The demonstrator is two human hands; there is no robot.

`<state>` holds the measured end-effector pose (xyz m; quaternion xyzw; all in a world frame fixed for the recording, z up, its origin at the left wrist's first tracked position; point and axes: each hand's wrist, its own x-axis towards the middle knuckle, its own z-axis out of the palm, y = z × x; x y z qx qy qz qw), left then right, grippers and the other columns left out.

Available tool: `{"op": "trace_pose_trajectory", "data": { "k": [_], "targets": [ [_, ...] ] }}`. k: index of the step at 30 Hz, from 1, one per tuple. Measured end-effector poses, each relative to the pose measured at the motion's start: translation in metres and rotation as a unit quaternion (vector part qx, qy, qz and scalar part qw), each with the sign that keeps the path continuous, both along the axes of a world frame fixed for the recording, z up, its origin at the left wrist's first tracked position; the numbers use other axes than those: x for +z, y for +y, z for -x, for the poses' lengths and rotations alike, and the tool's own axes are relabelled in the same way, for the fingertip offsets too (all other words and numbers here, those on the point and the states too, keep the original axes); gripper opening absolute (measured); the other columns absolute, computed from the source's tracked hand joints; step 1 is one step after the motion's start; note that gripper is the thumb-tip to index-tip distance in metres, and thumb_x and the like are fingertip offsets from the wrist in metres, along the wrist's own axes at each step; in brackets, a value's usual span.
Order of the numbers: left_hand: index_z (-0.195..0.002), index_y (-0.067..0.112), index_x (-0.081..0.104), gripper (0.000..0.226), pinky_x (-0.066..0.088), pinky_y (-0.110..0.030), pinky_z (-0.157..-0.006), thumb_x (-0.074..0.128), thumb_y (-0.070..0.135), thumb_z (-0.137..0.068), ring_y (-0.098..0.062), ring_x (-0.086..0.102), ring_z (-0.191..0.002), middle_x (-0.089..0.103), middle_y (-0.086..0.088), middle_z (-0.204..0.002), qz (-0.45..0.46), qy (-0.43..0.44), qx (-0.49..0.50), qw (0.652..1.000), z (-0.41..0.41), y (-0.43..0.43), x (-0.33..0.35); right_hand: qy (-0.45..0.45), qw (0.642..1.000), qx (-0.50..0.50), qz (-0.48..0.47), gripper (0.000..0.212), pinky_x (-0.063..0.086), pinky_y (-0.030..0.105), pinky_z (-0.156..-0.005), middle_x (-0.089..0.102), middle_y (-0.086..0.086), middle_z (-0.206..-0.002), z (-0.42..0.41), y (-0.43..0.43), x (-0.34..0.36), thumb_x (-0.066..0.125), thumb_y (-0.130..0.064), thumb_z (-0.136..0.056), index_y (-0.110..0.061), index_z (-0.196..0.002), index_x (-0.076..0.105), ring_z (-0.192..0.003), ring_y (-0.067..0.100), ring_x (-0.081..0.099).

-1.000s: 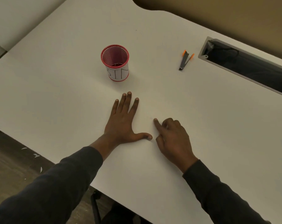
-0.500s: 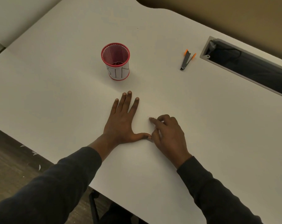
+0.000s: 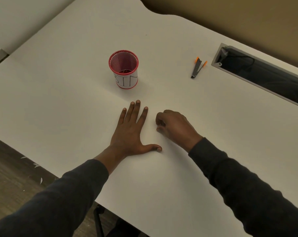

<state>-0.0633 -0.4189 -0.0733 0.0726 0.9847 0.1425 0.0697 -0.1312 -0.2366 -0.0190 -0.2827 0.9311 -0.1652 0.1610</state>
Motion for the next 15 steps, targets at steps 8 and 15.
{"op": "trace_pose_trajectory", "data": {
  "k": [8, 15],
  "targets": [
    [-0.166, 0.018, -0.006, 0.141, 0.003, -0.055, -0.130, 0.034, 0.106, -0.063, -0.029, -0.019, -0.160, -0.018, -0.012, -0.173, -0.001, -0.002, 0.002, 1.000, 0.001, 0.000, -0.001, -0.027, 0.994, 0.088, -0.067, 0.001, 0.035, 0.023, -0.063, 0.061, 0.003, -0.087, 0.017, -0.012, 0.004, 0.063, -0.013, -0.092, -0.014, -0.091, 0.063, -0.078, 0.020, 0.056],
    [-0.166, 0.018, -0.005, 0.142, 0.001, -0.054, -0.131, 0.036, 0.106, -0.062, -0.029, -0.019, -0.160, -0.018, -0.012, -0.173, -0.002, -0.003, 0.005, 1.000, 0.000, 0.000, 0.001, -0.054, 0.986, 0.099, -0.126, 0.011, 0.036, 0.025, -0.066, 0.060, 0.007, -0.097, 0.022, -0.018, 0.008, 0.057, -0.019, -0.097, -0.010, -0.101, 0.062, -0.084, 0.020, 0.056]
  ]
}}
